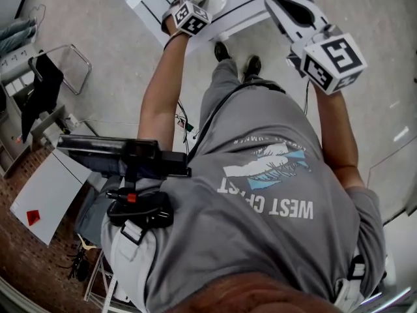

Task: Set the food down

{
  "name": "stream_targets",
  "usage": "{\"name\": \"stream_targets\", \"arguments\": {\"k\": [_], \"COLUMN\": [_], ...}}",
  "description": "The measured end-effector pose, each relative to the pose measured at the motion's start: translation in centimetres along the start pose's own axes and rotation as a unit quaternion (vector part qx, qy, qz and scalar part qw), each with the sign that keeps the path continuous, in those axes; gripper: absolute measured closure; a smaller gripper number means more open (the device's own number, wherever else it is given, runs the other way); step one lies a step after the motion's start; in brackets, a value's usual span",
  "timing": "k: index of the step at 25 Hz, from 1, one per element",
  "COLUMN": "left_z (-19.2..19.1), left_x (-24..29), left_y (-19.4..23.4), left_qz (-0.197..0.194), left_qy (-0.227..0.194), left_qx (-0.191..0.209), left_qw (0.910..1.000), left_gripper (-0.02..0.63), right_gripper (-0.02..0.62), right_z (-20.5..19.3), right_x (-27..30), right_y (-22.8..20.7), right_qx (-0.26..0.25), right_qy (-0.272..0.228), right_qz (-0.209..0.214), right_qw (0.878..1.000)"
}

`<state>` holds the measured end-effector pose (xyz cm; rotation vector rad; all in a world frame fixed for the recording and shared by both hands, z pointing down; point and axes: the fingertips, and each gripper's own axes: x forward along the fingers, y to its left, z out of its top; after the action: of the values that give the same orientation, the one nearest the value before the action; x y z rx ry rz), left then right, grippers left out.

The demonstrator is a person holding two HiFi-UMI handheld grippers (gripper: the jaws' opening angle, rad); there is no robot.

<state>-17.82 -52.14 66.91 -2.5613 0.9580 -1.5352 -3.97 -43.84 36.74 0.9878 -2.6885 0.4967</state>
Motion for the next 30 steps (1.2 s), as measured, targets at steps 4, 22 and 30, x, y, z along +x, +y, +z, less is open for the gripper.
{"name": "stream_targets", "arguments": {"k": [4, 22, 30], "left_z": [-0.3, -0.5, -0.9], "left_x": [0.3, 0.8, 0.8], "left_y": [-0.5, 0.8, 1.5], "left_qz": [-0.019, -0.039, -0.052], "left_qy": [0.002, -0.013, -0.029], "left_qx": [-0.02, -0.145, -0.2], "left_qw": [0.9996, 0.9887, 0.9779], "left_gripper": [0.497, 0.465, 0.428], "right_gripper": [0.58, 0.58, 0.58], "right_z": [-0.9, -0.9, -0.7], "right_x": [0.0, -0.3, 0.4], "right_y": [0.0, -2.4, -2.7], "right_qx": [0.002, 0.003, 0.0], "right_qy": [0.003, 0.005, 0.008], "right_qz": [0.001, 0.009, 0.014], "right_qw": [1.0, 1.0, 1.0]}}
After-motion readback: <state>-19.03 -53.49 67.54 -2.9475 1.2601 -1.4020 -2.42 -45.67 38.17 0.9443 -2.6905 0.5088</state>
